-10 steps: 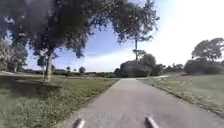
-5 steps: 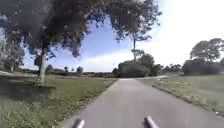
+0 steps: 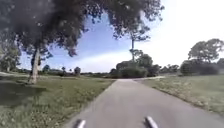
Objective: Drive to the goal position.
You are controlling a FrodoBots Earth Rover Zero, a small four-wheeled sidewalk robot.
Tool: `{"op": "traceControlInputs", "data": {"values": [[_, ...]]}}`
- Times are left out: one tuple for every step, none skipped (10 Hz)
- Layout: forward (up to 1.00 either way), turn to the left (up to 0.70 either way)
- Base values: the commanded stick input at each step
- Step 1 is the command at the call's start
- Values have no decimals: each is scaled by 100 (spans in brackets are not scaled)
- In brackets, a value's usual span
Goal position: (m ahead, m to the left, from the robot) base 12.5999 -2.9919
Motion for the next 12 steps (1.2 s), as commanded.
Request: {"op": "traceControlInputs", "data": {"values": [[70,0],[70,-18],[70,-35],[70,-35],[70,-17],[70,0],[70,0],[70,0],[70,0],[70,0],[70,0],[70,0]]}}
